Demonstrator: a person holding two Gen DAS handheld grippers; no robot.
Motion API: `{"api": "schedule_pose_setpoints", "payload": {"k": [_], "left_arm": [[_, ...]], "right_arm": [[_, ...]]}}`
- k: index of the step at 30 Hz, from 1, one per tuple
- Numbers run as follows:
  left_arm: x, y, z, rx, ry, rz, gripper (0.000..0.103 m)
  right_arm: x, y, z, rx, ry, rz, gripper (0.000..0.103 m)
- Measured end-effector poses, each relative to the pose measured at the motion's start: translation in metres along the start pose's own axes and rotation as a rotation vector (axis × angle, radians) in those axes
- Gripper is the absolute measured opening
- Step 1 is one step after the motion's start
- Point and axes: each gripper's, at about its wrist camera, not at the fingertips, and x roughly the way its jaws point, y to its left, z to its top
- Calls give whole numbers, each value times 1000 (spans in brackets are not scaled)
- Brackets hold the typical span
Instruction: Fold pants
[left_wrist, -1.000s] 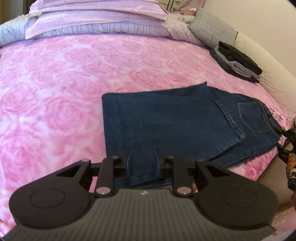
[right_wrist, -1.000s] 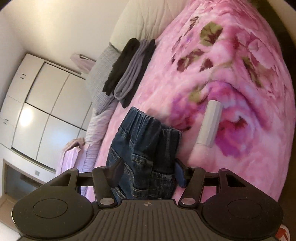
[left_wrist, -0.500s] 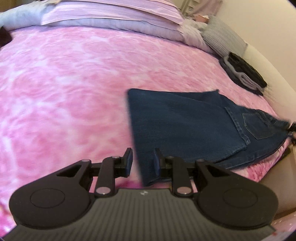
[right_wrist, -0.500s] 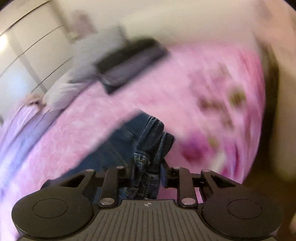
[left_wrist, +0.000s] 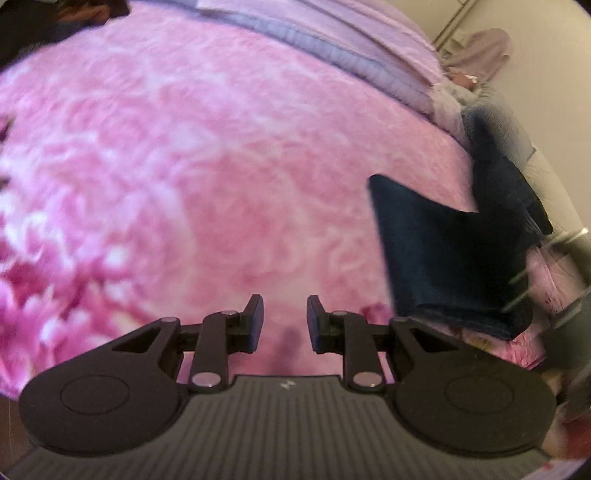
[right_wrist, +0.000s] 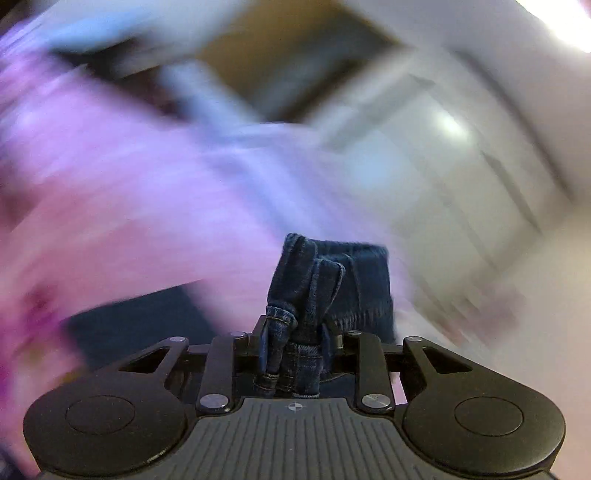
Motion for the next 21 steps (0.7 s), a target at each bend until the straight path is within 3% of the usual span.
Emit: {"api": "schedule_pose_setpoints", "payload": {"k": [1, 3, 10, 12, 15, 17, 19, 21], "left_arm": [[1, 3, -2, -8, 9, -1, 19], [2, 7, -5, -19, 14, -7, 19], [4, 7, -9, -5, 9, -27, 20], [6, 7, -10, -4, 7, -27, 20], [7, 2, -10, 9, 4, -15, 20], [5, -1, -11, 15, 7, -8, 20], [2, -5, -11, 16, 11, -2, 20], [-1, -14, -10, 28, 8, -18, 20]], "right_arm": [[10, 29, -5, -75, 37, 51, 24], [14, 65, -11, -199, 11, -53, 24], [-6, 45, 3, -177, -42, -58, 23], [5, 51, -5, -211, -2, 0, 24], [19, 71, -8, -308, 16, -66, 30], [21, 64, 1, -272, 54, -54, 33], [13, 40, 9, -142, 70, 10, 44], [-7, 11, 12, 52, 38, 81, 79]]}}
